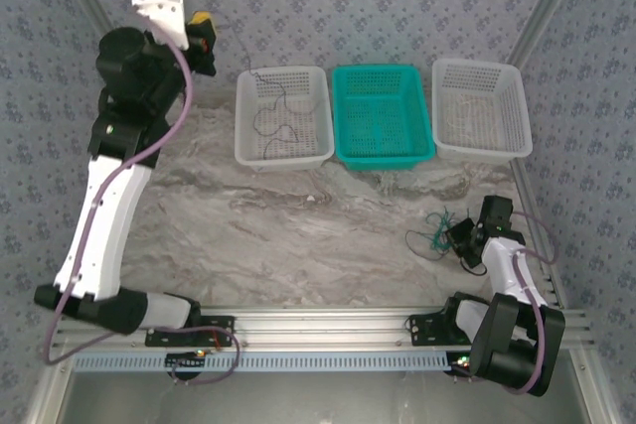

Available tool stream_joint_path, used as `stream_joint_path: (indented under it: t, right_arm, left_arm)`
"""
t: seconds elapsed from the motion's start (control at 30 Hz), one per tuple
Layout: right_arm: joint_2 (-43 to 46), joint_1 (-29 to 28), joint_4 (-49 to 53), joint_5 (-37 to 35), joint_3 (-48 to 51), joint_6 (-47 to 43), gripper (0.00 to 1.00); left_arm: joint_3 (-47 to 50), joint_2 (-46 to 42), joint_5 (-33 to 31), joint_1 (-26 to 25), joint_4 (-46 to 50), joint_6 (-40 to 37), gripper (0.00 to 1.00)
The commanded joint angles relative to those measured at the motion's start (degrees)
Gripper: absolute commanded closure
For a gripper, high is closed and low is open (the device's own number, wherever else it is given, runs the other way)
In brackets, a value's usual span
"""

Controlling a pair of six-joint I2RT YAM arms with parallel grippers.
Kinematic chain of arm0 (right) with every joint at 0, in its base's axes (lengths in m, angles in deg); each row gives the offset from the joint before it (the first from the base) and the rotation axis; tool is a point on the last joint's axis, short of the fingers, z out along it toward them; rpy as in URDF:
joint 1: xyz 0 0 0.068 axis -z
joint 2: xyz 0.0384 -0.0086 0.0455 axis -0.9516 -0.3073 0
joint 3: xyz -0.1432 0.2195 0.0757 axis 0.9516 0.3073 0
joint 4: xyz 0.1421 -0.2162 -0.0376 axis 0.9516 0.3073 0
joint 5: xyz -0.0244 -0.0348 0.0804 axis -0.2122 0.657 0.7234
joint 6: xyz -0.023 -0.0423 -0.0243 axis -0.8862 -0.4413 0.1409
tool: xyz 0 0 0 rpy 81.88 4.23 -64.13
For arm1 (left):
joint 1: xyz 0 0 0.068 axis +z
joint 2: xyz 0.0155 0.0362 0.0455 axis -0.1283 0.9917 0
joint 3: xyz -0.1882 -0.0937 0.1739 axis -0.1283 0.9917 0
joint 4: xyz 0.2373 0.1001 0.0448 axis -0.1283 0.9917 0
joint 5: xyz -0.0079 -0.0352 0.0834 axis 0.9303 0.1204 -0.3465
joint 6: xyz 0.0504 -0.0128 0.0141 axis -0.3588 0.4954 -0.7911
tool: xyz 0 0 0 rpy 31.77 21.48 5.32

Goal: Untangle the cables

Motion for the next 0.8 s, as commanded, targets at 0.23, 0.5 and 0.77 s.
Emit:
stream_joint_path:
  t: [0.23,0.5,0.77]
  right_arm:
    - [3.51,0.61,1.29,2.2,1.49,0.45,1.0]
    - [4.8,0.94,2.12,3.28,1.39,0.45,1.0]
    - [5.59,1.23,2.11,3.49,1.67,1.12,1.0]
  left_arm:
    - [-23.0,25.14,11.85,1.5,5.44,2.58,1.0]
    - [-31.58,42.36,15.9,1.37,13.97,5.88,1.0]
    - [-18.82,40.9,14.2,1.21,7.57,8.27,0.72]
